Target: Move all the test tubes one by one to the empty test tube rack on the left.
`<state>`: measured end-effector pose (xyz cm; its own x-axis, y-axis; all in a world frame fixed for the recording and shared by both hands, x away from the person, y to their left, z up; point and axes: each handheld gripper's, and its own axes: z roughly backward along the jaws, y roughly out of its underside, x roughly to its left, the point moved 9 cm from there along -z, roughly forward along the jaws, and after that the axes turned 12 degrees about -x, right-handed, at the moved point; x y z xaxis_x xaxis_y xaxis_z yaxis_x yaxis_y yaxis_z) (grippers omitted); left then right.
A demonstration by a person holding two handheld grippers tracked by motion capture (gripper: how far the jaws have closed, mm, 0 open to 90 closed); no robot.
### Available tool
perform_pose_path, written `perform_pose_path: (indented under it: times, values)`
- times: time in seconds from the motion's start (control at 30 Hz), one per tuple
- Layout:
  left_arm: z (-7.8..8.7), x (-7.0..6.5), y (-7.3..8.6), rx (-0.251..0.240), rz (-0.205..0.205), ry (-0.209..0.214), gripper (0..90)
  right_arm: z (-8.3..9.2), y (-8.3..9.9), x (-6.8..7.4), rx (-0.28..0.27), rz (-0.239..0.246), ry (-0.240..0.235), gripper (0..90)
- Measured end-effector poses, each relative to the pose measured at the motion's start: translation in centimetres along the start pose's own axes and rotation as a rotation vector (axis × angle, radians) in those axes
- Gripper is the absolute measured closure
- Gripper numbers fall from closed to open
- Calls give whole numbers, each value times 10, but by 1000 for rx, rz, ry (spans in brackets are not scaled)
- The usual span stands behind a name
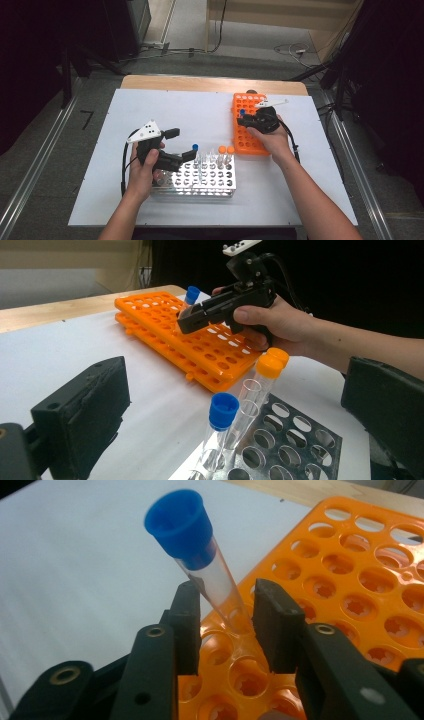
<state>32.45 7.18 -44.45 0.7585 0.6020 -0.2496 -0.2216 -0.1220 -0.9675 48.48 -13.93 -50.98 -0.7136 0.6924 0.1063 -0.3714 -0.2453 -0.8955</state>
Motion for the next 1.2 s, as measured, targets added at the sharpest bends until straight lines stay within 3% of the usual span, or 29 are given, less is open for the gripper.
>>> perform_pose_path:
  times: [0.23,0.4,0.73,0.97,1.2]
  values:
    - [-1,-2,0,2,-3,3,0,-4,2,-3,41,27,44,721]
    - [-2,-3,-1,-4,-5,4,0,-3,1,-3,30,37,59,751]
    - [0,-5,-9,-29,-16,3,0,13,-12,-2,-84,20,53,754]
    - [-4,-11,-10,-24,-32,10,0,38,-27,9,-157,32,16,754]
    - [-8,-20,-12,-25,-41,28,0,69,-32,29,-206,23,-31,754]
